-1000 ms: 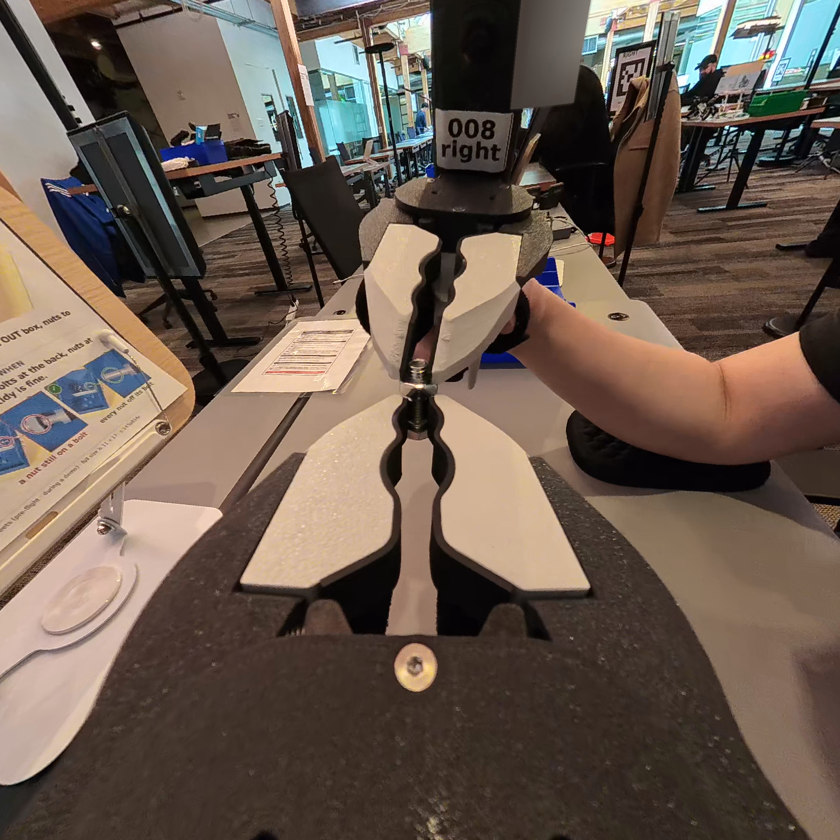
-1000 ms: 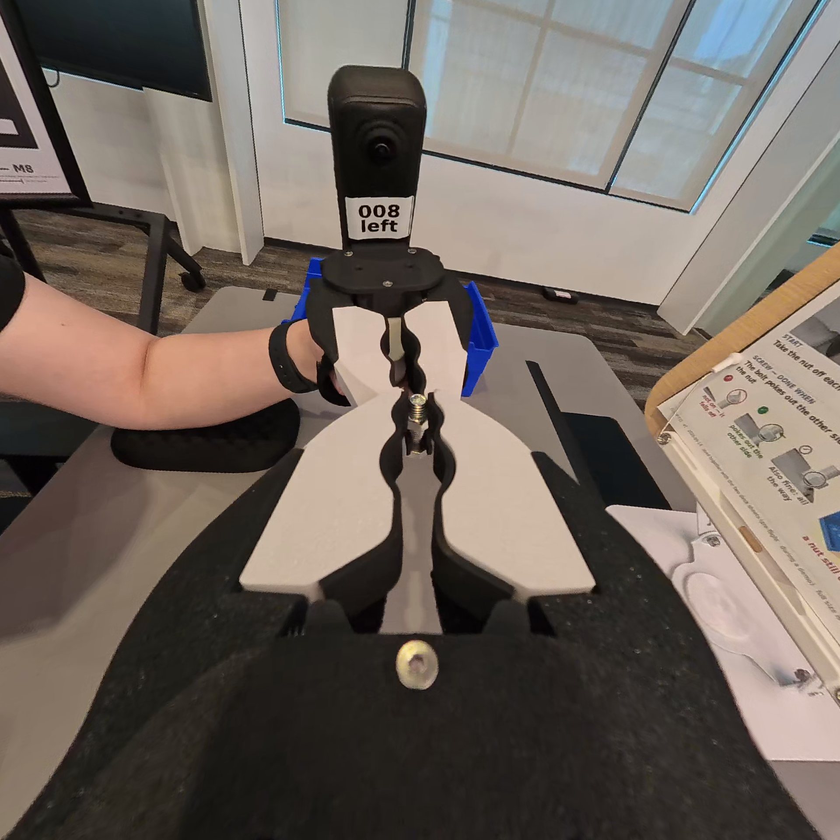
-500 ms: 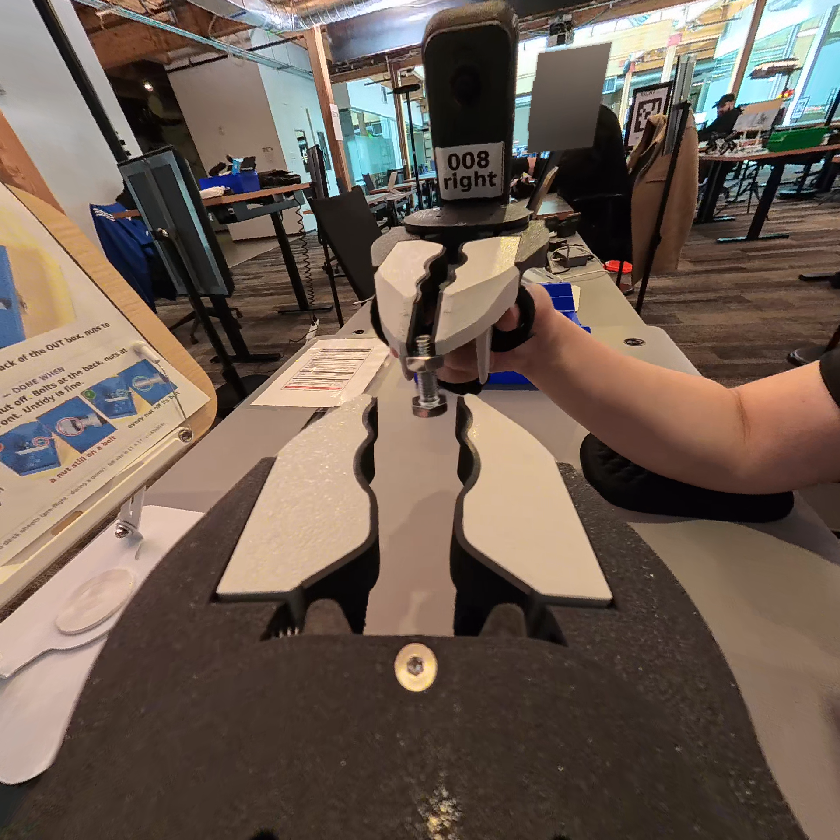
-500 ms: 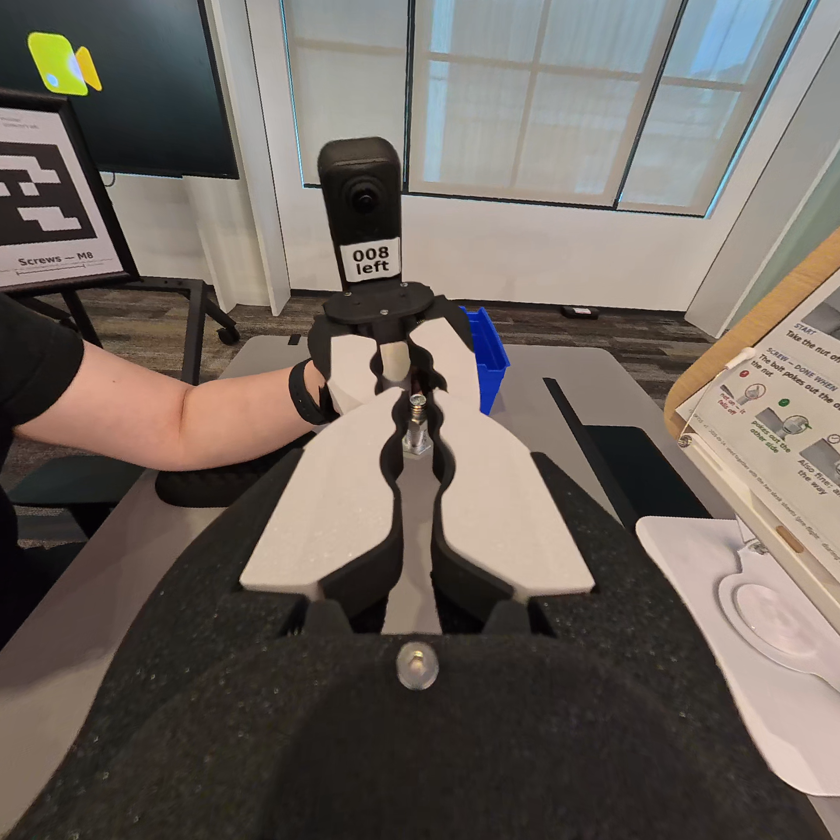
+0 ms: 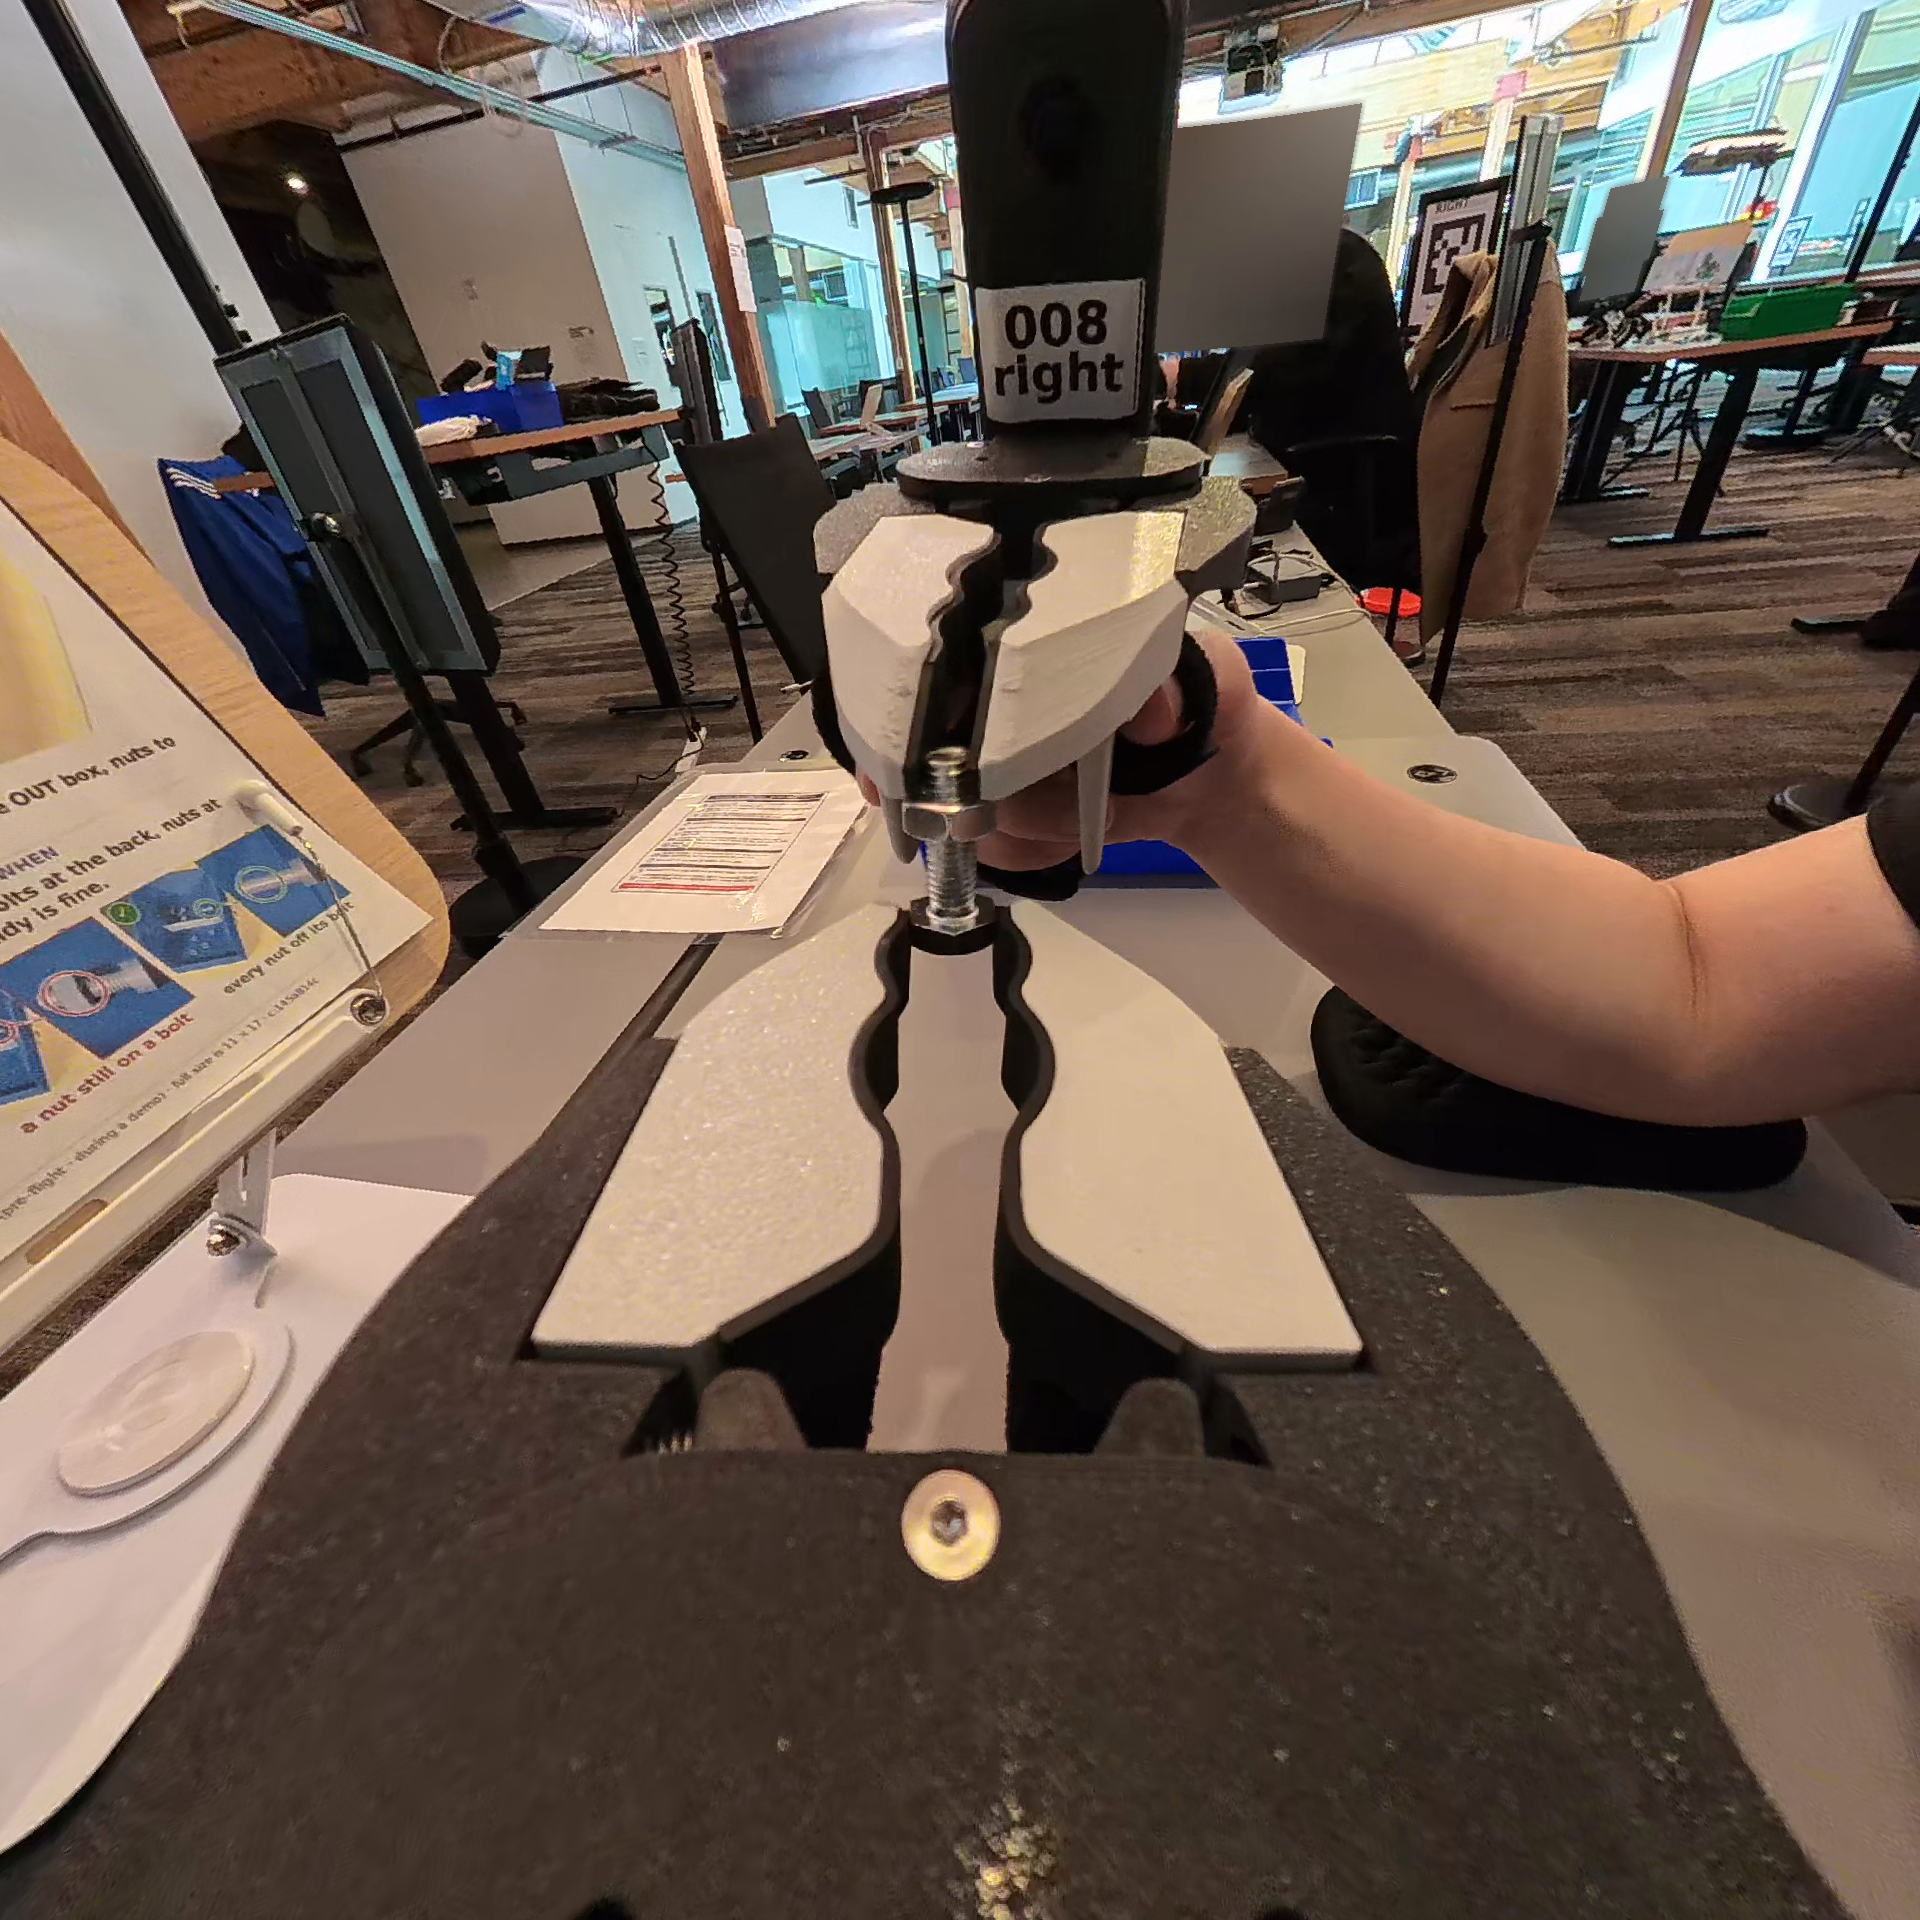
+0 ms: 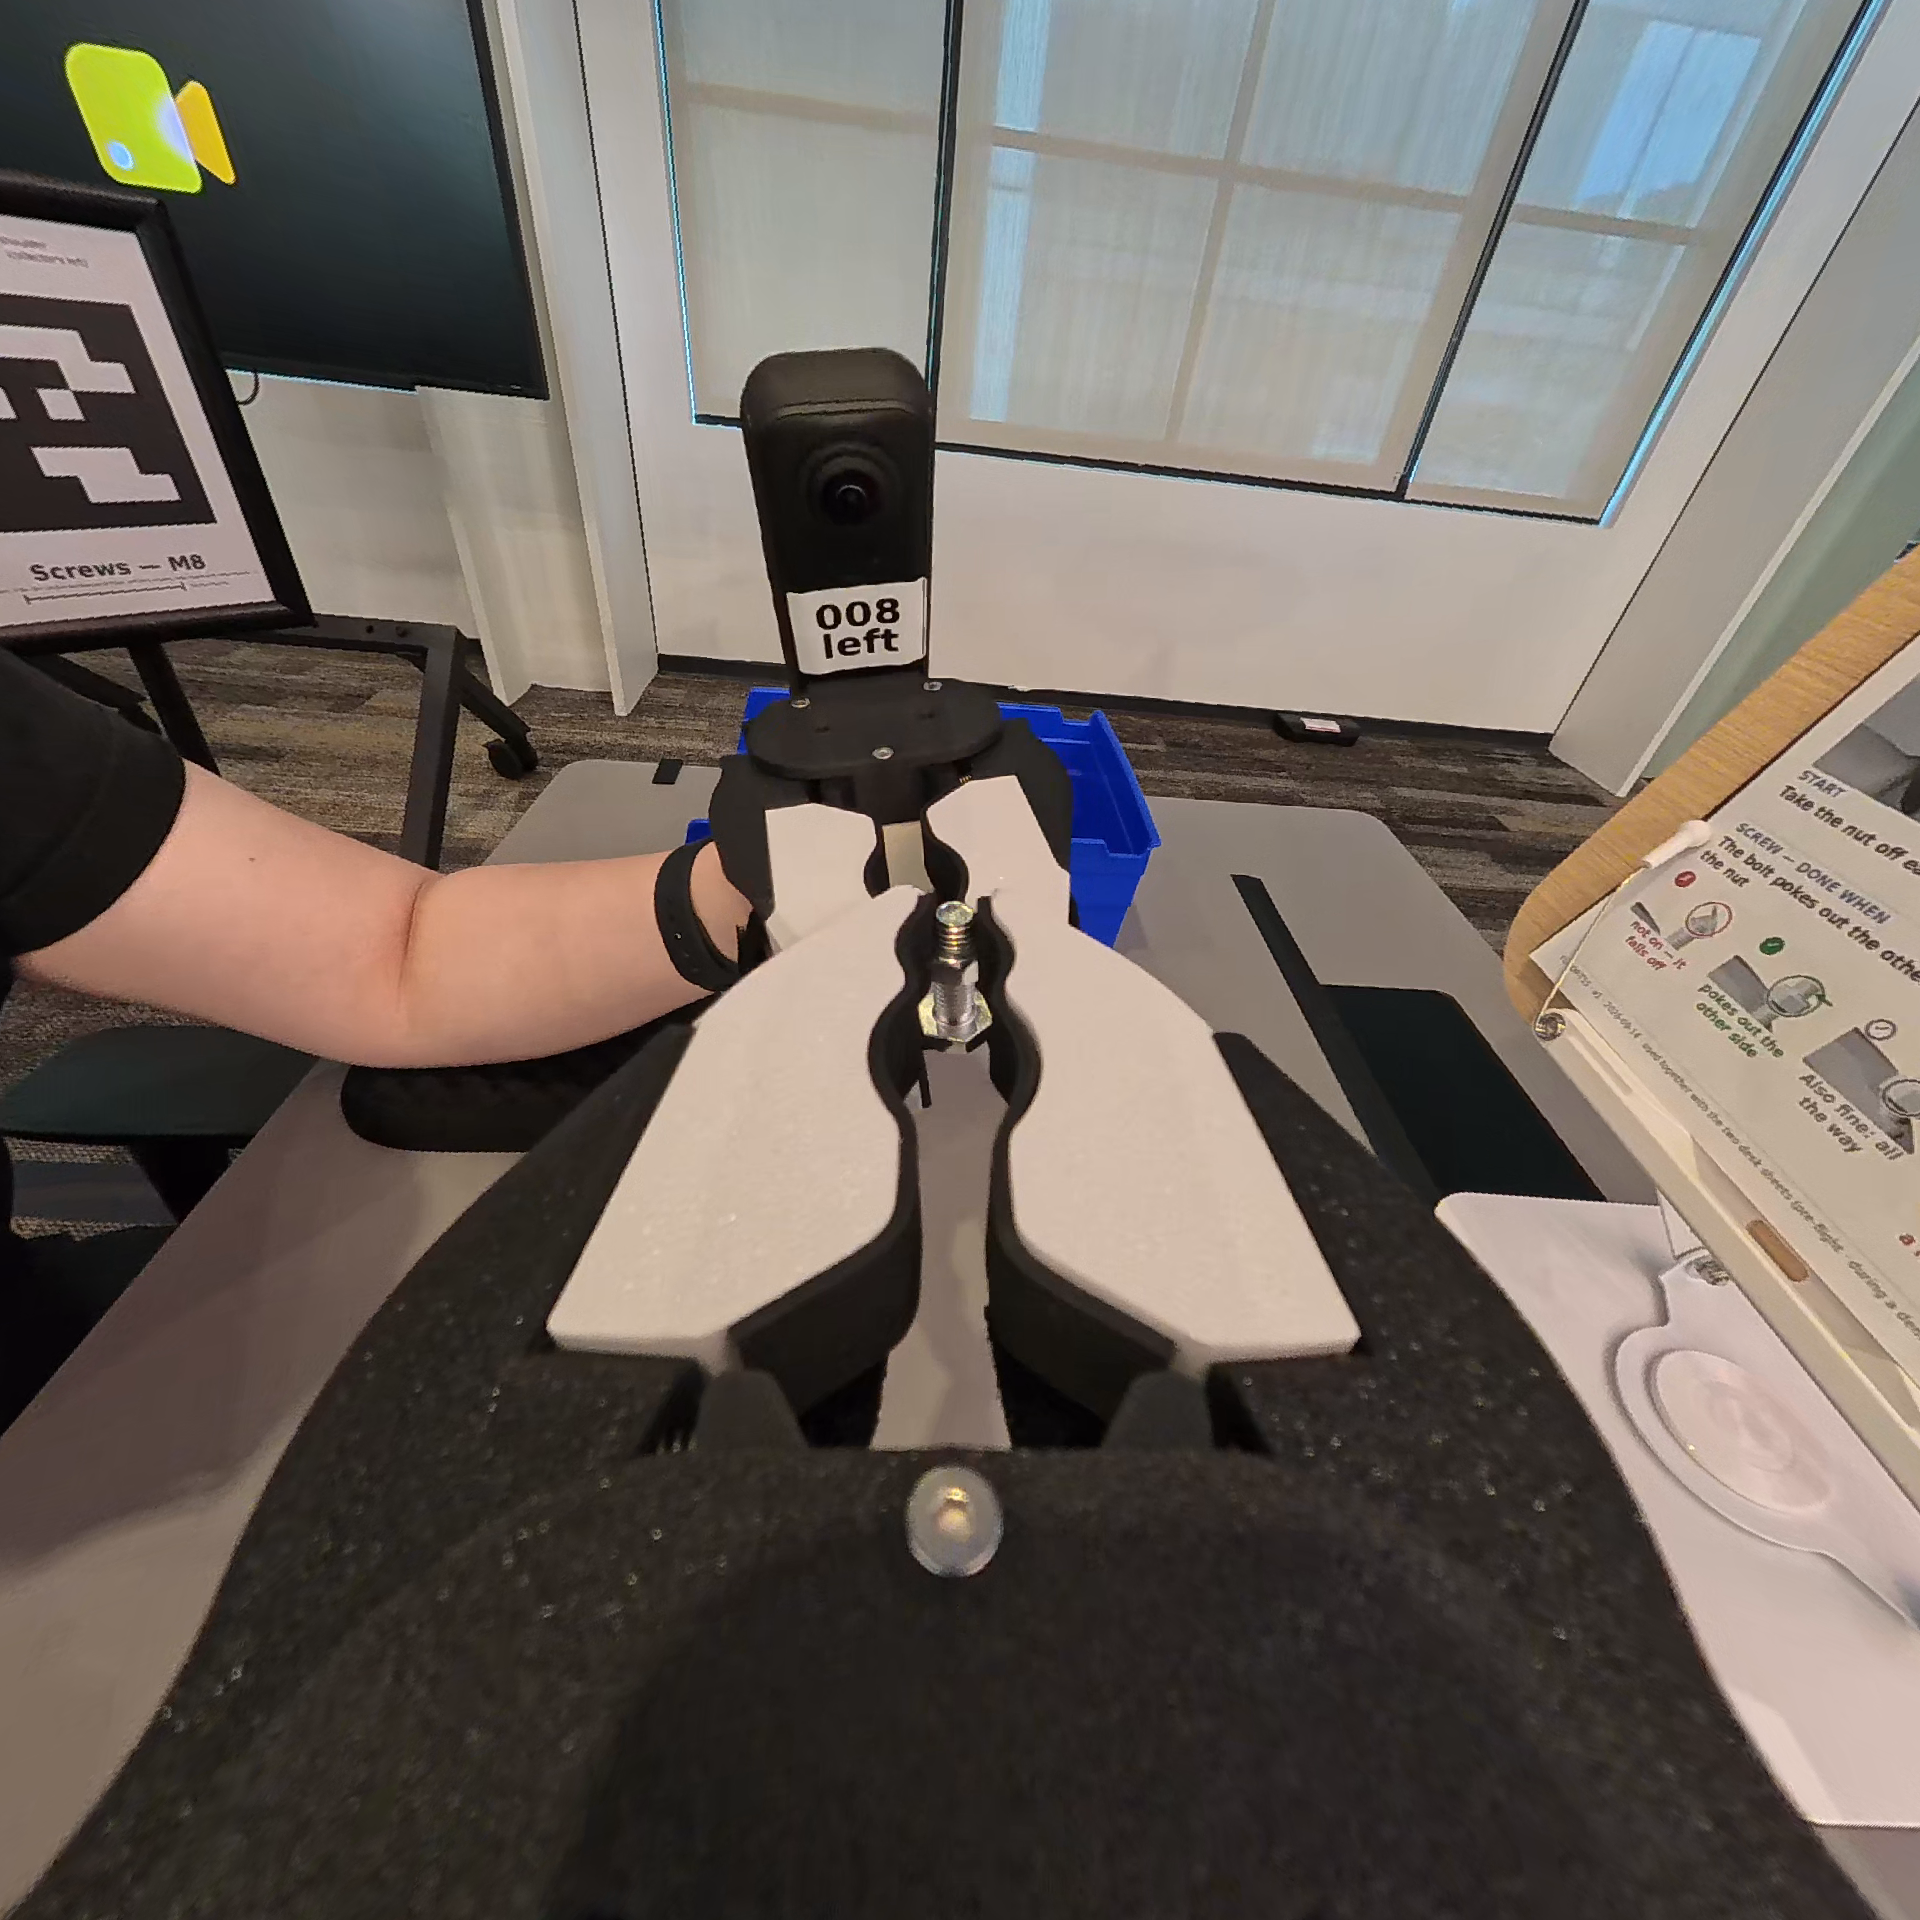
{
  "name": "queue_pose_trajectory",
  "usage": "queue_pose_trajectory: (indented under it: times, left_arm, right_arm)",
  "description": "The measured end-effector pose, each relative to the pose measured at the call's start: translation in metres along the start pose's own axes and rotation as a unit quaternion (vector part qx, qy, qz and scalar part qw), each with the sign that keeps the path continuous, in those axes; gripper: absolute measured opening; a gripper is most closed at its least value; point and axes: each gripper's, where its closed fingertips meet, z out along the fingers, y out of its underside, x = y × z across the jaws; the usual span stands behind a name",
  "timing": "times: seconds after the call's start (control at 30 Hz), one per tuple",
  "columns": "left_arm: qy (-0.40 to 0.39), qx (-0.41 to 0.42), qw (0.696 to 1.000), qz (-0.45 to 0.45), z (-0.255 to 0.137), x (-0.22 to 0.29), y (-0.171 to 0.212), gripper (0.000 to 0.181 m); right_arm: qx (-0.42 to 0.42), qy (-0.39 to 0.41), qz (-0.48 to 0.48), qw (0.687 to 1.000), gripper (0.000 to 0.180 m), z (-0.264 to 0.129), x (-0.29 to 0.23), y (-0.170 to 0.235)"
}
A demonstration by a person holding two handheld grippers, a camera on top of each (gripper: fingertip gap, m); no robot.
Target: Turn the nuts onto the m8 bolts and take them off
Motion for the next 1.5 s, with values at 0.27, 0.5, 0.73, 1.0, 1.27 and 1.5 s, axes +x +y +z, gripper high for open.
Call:
queue_pose_trajectory:
  times: [0.27,0.5,0.73,1.0,1.27,1.5]
  left_arm:
    - [0.000,0.004,1.000,-0.011,-0.002,-0.002,-0.002,0.015]
    - [-0.029,0.000,0.999,-0.017,-0.006,-0.013,-0.001,0.015]
    - [-0.026,-0.002,1.000,-0.013,-0.005,-0.011,-0.002,0.015]
    - [-0.037,-0.002,0.999,-0.031,-0.007,-0.020,0.002,0.015]
    - [-0.009,-0.015,1.000,-0.016,0.002,-0.005,0.005,0.015]
    - [-0.003,-0.014,1.000,-0.016,0.001,-0.003,0.004,0.015]
  right_arm:
    - [0.012,-0.004,0.016,1.000,0.036,0.000,0.000,-0.003]
    - [-0.034,0.004,0.002,0.999,0.028,-0.003,-0.001,0.008]
    - [-0.018,0.013,0.003,1.000,0.037,0.001,0.001,0.003]
    - [-0.015,0.025,-0.014,0.999,0.017,-0.020,-0.002,-0.009]
    - [-0.028,0.039,-0.005,0.999,0.015,-0.007,0.007,0.001]
    - [-0.029,0.019,0.011,0.999,0.007,0.000,0.005,0.006]
